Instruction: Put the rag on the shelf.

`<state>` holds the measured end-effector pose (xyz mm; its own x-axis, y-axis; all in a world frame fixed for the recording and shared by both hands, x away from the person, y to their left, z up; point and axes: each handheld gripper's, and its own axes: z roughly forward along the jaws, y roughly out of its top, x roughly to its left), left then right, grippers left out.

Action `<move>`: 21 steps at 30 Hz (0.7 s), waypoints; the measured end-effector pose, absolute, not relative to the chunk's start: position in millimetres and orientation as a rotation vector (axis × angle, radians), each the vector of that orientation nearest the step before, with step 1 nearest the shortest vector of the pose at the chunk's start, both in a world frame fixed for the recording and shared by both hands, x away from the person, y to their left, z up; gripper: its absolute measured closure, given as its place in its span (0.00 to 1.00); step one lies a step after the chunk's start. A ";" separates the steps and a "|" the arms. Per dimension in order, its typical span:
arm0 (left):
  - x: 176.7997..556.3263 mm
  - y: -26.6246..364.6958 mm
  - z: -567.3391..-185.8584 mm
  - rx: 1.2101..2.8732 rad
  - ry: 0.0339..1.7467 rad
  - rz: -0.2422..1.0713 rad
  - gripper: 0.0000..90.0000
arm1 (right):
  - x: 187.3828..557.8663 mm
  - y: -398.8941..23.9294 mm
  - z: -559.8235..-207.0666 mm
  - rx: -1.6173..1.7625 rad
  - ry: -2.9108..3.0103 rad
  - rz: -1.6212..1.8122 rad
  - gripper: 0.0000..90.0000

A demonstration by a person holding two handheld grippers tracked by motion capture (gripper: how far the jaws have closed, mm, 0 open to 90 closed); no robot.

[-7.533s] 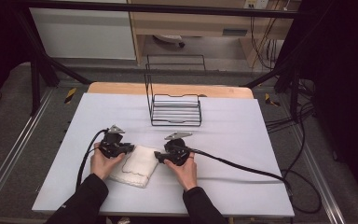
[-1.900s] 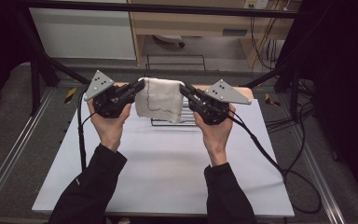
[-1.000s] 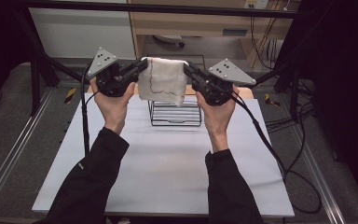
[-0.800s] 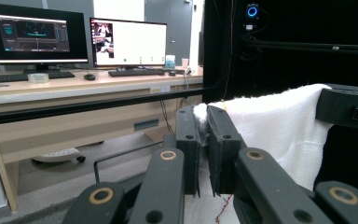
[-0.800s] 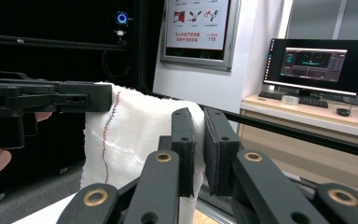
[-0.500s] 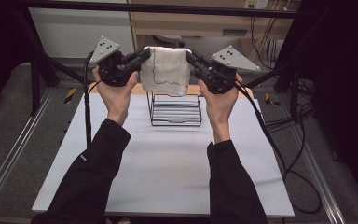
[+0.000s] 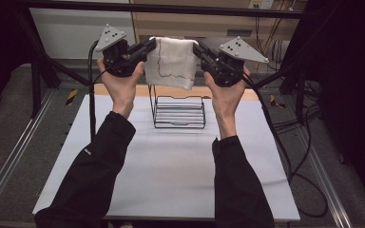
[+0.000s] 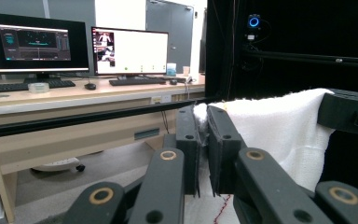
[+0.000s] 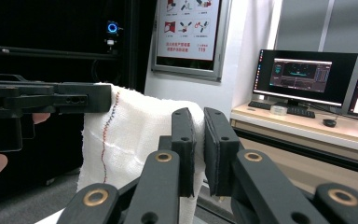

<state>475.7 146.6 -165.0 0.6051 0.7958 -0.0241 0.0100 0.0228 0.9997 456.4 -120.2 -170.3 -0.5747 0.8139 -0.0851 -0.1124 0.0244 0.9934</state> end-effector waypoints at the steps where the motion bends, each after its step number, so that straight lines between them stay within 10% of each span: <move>1: 476.5 146.4 -164.2 1.433 0.731 0.705 0.93 | 457.8 -120.6 -169.5 0.733 1.587 1.640 0.93; 21: 504.1 142.2 -151.5 1.432 0.755 0.723 0.93 | 484.2 -119.9 -156.5 0.740 1.581 1.628 0.93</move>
<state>504.1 142.2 -151.5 0.5825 0.8125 -0.0217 0.0137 0.0168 0.9998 484.2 -119.9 -156.5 -0.5622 0.8223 -0.0882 -0.1121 0.0299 0.9933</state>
